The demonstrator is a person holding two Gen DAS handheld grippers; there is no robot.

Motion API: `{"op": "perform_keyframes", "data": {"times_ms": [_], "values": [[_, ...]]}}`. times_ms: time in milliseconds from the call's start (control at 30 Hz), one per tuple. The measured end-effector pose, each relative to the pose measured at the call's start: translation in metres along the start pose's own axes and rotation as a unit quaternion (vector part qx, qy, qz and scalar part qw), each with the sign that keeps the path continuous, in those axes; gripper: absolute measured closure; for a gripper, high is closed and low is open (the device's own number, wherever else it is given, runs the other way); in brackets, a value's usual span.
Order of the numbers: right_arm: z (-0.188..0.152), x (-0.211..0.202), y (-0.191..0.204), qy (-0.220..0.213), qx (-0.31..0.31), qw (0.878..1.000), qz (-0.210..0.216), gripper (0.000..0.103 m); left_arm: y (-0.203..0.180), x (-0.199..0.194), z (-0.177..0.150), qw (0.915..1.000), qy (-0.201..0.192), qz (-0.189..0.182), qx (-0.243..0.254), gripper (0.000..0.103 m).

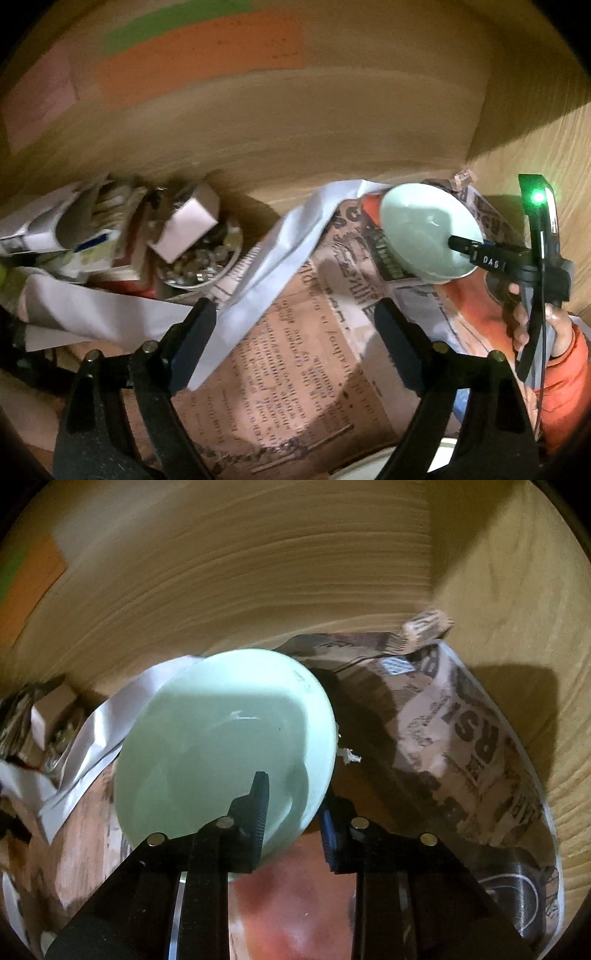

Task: Organize plates and bowls

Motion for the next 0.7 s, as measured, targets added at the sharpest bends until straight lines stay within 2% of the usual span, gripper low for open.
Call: {"op": "perform_keyframes", "data": {"times_ms": [133, 367, 467, 567, 700], "values": [[-0.009, -0.005, 0.018, 0.007, -0.033, 0.999, 0.027, 0.080, -0.009, 0.015, 0.001, 0.9996, 0.025, -0.013, 0.002, 0.027], [-0.022, -0.011, 0.051, 0.025, -0.094, 0.992, 0.080, 0.081, -0.018, 0.039, 0.001, 0.9978, 0.060, -0.028, 0.007, 0.034], [-0.024, -0.014, 0.056, 0.031, -0.109, 0.989, 0.092, 0.082, -0.020, 0.049, -0.002, 0.9968, 0.075, -0.021, 0.014, 0.041], [-0.024, -0.011, 0.061, 0.034, -0.112, 0.988, 0.096, 0.082, -0.019, 0.058, -0.005, 0.9949, 0.097, -0.024, 0.008, 0.049], [-0.022, -0.005, 0.060, 0.032, -0.107, 0.990, 0.088, 0.081, -0.021, 0.071, -0.008, 0.9919, 0.123, -0.030, 0.007, 0.069]]}}
Point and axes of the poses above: each gripper's, at about its wrist camera, not at the fingertips, and x roughly the way its jaws point, y to its left, z to its top, the point moved 2 cm from there along x, roughly the way its jaws point, and after that the axes turned 3 degrees about -x, right-handed, at the moved point
